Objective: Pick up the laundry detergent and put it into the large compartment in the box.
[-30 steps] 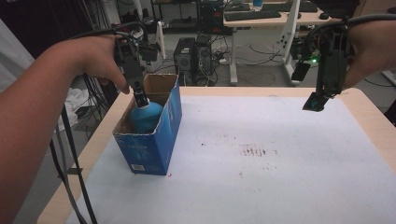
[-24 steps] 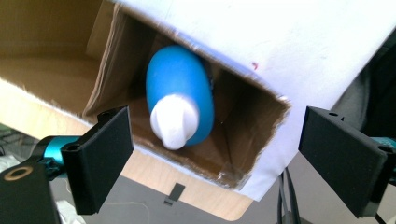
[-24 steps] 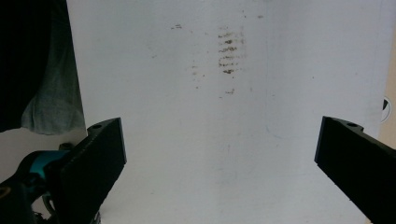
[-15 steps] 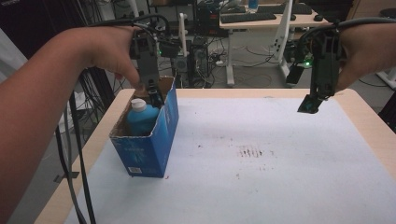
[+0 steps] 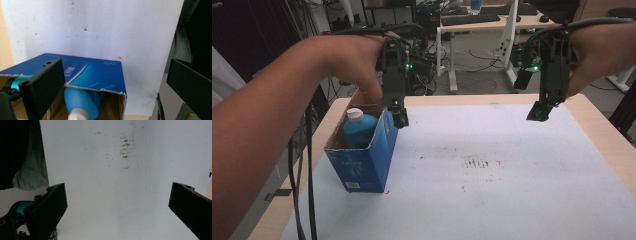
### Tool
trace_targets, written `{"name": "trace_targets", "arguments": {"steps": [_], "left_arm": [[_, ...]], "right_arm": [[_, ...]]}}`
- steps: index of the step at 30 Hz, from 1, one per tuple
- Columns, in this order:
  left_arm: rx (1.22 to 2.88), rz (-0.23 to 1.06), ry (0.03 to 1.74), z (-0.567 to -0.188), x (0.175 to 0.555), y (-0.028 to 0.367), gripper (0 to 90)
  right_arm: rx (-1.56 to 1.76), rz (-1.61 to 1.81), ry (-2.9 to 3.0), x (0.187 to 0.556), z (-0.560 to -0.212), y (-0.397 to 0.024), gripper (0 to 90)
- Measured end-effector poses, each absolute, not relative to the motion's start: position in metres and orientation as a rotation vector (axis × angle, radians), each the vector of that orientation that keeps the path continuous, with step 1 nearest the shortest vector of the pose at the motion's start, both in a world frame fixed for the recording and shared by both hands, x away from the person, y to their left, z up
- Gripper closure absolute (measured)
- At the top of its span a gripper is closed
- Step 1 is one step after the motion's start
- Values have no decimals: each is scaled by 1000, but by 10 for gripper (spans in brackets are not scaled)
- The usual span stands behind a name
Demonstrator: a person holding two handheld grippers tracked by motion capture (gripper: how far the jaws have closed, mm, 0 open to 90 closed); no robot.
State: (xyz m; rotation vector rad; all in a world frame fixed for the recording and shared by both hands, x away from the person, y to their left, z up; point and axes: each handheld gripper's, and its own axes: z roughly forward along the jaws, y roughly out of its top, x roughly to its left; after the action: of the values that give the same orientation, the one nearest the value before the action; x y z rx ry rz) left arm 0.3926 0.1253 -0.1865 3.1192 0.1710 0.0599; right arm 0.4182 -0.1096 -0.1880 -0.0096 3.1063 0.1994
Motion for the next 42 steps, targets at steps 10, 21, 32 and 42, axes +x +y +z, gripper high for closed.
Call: {"name": "trace_targets", "arguments": {"steps": [10, 21, 32, 42], "left_arm": [[3125, 30, 151, -212, 398, 117, 17], [3098, 35, 182, -205, 407, 122, 17], [3115, 31, 181, -216, 412, 122, 17], [3094, 52, 208, -220, 419, 124, 17]], "right_arm": [[1, 185, 3102, 415, -186, -112, 10], [-4, 194, 3107, 421, -188, -110, 10], [-7, 188, 3114, 424, -191, -106, 10], [-11, 183, 3120, 427, -193, -102, 10]]}}
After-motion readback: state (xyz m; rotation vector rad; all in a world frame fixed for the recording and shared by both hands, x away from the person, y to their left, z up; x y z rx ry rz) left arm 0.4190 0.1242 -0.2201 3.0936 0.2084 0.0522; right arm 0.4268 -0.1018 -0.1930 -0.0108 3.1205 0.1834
